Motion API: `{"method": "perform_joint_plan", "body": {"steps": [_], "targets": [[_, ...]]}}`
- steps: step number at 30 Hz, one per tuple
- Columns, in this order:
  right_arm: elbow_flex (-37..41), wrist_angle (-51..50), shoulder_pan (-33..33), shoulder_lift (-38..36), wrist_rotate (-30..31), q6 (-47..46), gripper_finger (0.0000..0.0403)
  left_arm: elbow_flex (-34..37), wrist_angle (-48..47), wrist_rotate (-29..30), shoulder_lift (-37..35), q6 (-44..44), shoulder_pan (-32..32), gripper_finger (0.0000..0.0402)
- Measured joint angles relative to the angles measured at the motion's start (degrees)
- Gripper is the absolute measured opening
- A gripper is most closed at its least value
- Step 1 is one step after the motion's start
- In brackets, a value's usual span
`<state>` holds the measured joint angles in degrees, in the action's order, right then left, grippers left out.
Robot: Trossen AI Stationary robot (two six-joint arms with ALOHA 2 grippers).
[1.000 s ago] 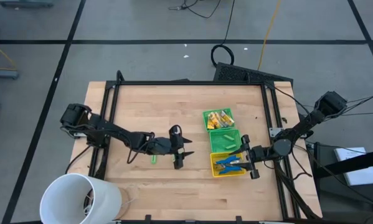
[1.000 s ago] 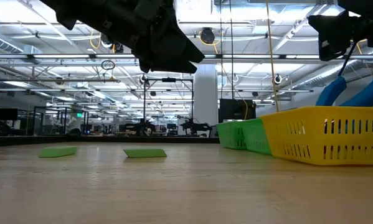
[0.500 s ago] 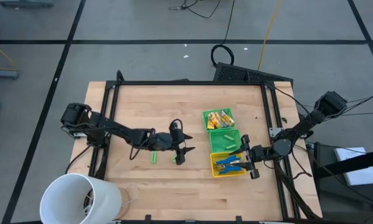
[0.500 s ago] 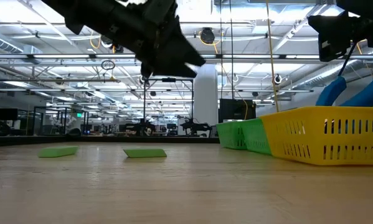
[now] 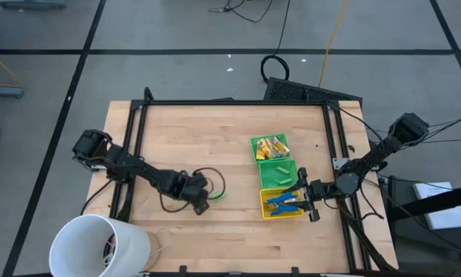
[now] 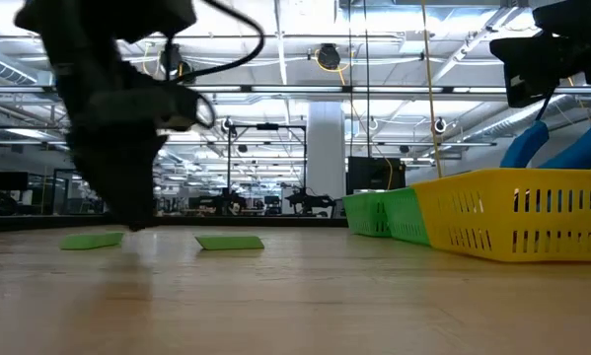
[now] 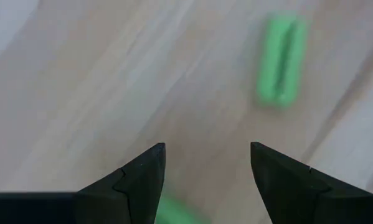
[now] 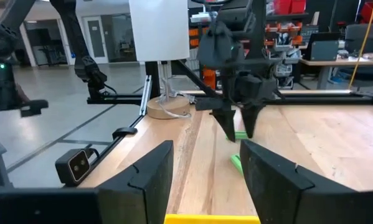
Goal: Pick & Place School Supplies
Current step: Put the left green eraser into the bottom green bin
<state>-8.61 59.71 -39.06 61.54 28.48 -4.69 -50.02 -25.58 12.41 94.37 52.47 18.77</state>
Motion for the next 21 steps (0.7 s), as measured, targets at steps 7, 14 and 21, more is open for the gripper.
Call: {"method": "perform_joint_plan", "body": {"steps": [7,14,21], "targets": [[0.01,0.01,0.02,0.0,0.01,1.17,0.0175,-0.02,-9.86,-0.7,-0.04,20.97,1.9,0.0239],[0.01,0.01,0.02,0.0,0.01,3.46,0.0174,-0.11,-11.22,-2.07,-0.12,28.4,1.29,0.0239],[0.01,0.01,0.93,0.0,0.03,3.91,0.0173,-2.81,-11.41,-3.8,-0.69,21.97,-0.75,0.0239]]}}
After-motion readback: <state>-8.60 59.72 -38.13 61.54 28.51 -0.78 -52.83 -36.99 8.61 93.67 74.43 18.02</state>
